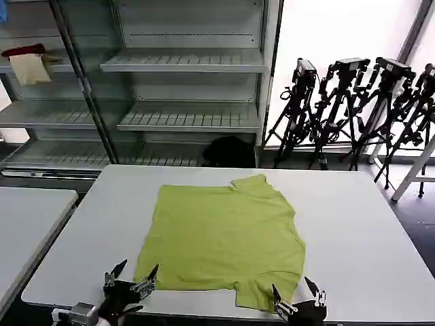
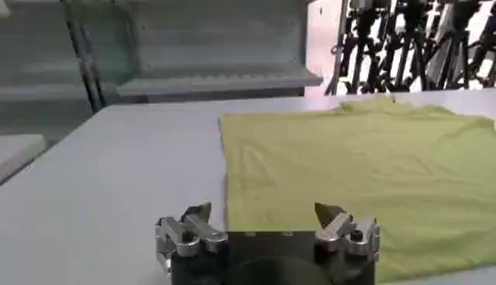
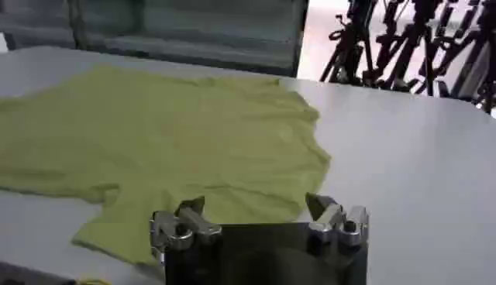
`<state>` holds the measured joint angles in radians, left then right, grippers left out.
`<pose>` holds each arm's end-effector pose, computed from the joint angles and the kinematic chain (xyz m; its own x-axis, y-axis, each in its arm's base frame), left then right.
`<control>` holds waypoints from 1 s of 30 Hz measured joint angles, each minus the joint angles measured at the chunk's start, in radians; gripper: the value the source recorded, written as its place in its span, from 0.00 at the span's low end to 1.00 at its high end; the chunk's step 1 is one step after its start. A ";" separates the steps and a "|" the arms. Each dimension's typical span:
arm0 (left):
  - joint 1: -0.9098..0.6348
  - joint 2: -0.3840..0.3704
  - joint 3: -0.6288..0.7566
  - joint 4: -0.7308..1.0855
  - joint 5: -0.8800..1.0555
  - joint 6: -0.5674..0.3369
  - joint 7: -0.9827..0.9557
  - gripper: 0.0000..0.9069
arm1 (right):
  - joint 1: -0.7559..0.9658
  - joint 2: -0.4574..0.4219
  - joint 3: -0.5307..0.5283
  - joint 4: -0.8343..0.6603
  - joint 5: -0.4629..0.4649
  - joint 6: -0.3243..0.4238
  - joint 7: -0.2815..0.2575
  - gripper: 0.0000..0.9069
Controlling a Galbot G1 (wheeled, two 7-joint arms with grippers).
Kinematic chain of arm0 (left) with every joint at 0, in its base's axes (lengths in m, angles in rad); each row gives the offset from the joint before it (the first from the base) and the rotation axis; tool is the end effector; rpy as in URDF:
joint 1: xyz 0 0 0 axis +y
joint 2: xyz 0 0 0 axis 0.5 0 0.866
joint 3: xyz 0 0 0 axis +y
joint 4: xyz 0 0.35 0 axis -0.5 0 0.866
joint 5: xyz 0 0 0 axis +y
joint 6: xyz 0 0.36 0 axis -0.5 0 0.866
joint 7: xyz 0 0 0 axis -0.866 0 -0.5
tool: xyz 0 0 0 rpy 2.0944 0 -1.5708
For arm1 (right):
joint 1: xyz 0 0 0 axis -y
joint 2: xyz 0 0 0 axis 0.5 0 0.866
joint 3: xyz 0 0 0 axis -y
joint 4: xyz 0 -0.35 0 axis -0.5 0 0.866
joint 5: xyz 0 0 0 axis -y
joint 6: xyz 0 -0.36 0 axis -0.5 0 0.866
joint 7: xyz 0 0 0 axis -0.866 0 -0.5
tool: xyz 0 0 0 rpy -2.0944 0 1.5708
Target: Fold and organize the clothes.
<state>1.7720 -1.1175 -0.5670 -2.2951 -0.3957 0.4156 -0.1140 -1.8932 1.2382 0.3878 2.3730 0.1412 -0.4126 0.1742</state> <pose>0.1386 0.0593 -0.2498 -0.8877 0.1353 0.4400 0.1599 0.9869 0.0191 0.0916 0.0022 -0.2501 -0.8706 -0.1273 0.4752 -0.1742 0.9831 -0.0559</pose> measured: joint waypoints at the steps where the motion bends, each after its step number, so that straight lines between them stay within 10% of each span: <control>1: 0.006 -0.001 0.003 0.000 0.003 0.001 0.000 1.00 | -0.003 -0.001 -0.003 -0.001 0.000 0.001 0.003 1.00; 8: 0.030 -0.003 0.007 0.007 0.008 0.002 -0.004 0.94 | -0.006 -0.005 -0.010 -0.015 0.012 0.006 0.014 0.90; 15: 0.046 -0.011 0.002 0.017 0.011 0.010 -0.011 0.34 | -0.002 -0.006 -0.016 -0.028 0.019 0.013 0.020 0.61; 19: 0.060 -0.013 -0.005 0.019 0.005 0.012 -0.016 0.06 | 0.003 -0.008 -0.017 -0.035 0.019 0.016 0.022 0.17; 22: 0.062 -0.018 -0.005 0.022 0.001 0.012 -0.016 0.01 | 0.005 -0.009 -0.017 -0.037 0.019 0.018 0.022 0.00; 30: 0.067 -0.024 -0.005 0.021 -0.014 0.011 -0.016 0.01 | 0.013 -0.009 -0.011 -0.037 0.021 0.022 0.022 0.00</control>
<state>1.8394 -1.1418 -0.5721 -2.2742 -0.4099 0.4270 -0.1297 -1.8800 1.2294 0.3771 2.3359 0.1624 -0.3902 0.1962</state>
